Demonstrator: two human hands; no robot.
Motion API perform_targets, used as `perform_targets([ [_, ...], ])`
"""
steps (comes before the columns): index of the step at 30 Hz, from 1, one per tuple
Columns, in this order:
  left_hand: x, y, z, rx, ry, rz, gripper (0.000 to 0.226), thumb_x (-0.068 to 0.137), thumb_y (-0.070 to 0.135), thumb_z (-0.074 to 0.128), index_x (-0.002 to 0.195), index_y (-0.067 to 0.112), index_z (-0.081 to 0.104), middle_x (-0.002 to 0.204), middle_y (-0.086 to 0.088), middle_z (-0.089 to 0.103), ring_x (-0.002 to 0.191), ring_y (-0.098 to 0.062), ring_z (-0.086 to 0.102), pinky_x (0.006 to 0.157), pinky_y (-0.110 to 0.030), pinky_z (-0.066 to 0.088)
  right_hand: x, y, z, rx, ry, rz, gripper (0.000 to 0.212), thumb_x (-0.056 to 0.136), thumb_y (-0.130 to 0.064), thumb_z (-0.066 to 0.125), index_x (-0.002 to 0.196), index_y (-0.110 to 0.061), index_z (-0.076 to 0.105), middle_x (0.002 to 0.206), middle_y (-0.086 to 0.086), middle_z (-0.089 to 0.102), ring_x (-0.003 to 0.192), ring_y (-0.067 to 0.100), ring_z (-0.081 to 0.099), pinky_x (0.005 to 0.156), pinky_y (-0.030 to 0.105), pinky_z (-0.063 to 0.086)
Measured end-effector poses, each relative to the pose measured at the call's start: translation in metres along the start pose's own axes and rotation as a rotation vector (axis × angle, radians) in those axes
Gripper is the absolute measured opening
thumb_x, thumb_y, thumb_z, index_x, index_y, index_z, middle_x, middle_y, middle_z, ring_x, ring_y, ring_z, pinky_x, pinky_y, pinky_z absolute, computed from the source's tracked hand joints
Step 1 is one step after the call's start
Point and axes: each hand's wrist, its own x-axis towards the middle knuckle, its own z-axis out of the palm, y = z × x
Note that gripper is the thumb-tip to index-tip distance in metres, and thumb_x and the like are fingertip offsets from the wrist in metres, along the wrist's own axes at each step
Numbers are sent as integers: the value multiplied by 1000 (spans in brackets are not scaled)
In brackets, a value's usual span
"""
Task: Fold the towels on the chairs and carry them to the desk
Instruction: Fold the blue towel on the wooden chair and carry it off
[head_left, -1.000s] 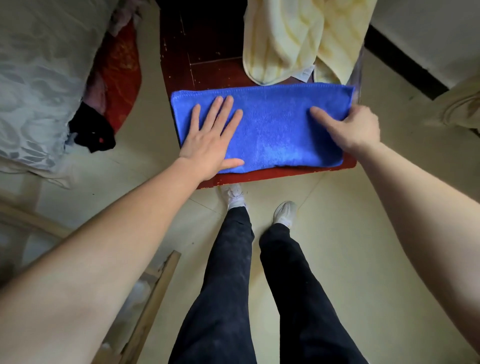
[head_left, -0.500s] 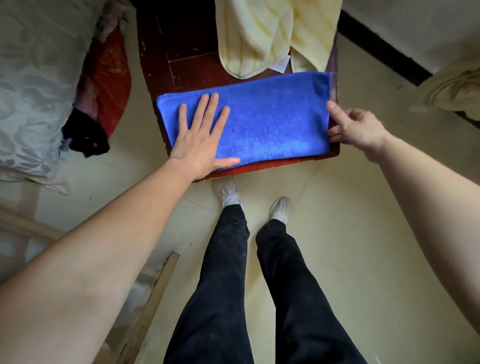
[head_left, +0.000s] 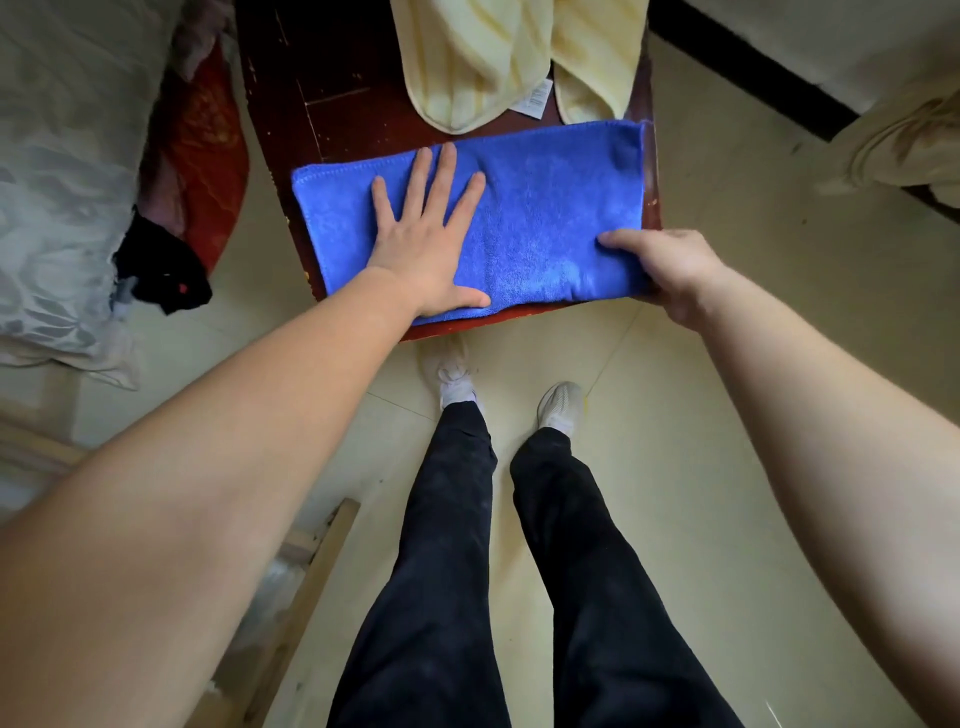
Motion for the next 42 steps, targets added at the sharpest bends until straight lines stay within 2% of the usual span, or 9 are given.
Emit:
perform_targets([
  [11, 2, 23, 0, -100, -56, 37, 128, 66, 80, 63, 156, 24, -7, 161, -11, -23, 149, -32, -20, 112, -68, -2, -16, 13, -24, 406, -36, 85, 28, 85, -17, 77, 109, -7, 69, 105, 3, 77, 99, 18, 73, 83, 31, 60],
  [15, -18, 1, -3, -396, 406, -143, 68, 87, 53, 58, 145, 20, 43, 160, -7, 25, 146, -26, 24, 113, -47, 21, -47, -9, -6, 397, -53, -74, 24, 83, -16, 75, 107, -13, 71, 101, 1, 77, 89, 17, 74, 73, 31, 59],
  [19, -41, -44, 3, -884, 714, -618, 40, 87, 20, 53, 125, 9, 58, 124, -8, 52, 105, -20, 56, 97, -28, 43, -75, -30, 37, 108, 90, -361, 34, 80, -20, 69, 114, -20, 68, 103, -6, 74, 94, 14, 70, 87, 34, 58],
  [22, -59, -78, 10, -1196, 634, -903, 33, 90, 11, 51, 122, 9, 57, 104, -2, 61, 86, -14, 59, 83, -29, 52, -99, -41, 87, -147, 143, -542, 51, 82, -23, 66, 132, -24, 58, 110, -13, 67, 100, 7, 63, 93, 20, 46],
  [26, -75, -99, 22, -1454, 423, -928, 30, 97, 13, 44, 126, 12, 53, 107, -6, 65, 87, -12, 65, 64, -23, 50, -109, -34, 163, -444, -85, -707, 58, 90, -29, 60, 145, -18, 46, 127, 4, 62, 117, 23, 57, 96, 33, 45],
  [30, -80, -102, 24, -1474, 302, -882, 29, 102, 18, 41, 128, 11, 52, 107, -5, 65, 94, -13, 66, 76, -29, 54, -90, -10, 197, -906, -502, -614, 32, 93, -38, 61, 114, -14, 58, 102, 7, 51, 103, 30, 56, 89, 34, 46],
  [35, -76, -93, 26, -1404, 250, -842, 22, 101, 24, 43, 117, 17, 55, 102, -2, 65, 87, -13, 62, 65, -25, 49, -85, -10, 159, -475, -200, -606, 30, 93, -24, 57, 121, -21, 65, 98, -5, 70, 91, 15, 64, 91, 30, 49],
  [39, -74, -79, 33, -1269, 168, -813, 38, 85, 62, 46, 89, 26, 58, 96, -3, 69, 92, -25, 66, 81, -38, 54, -67, -3, 117, -470, 114, -492, 32, 87, -18, 56, 119, -22, 60, 114, 3, 62, 99, 20, 60, 92, 32, 46],
  [42, -75, -62, 40, -1234, 136, -783, 49, 75, 63, 60, 94, 18, 61, 99, -6, 69, 92, -26, 66, 80, -37, 55, -57, 11, 101, -530, 100, -421, 52, 80, -22, 64, 129, -20, 48, 126, 2, 53, 106, 22, 59, 91, 33, 46],
])
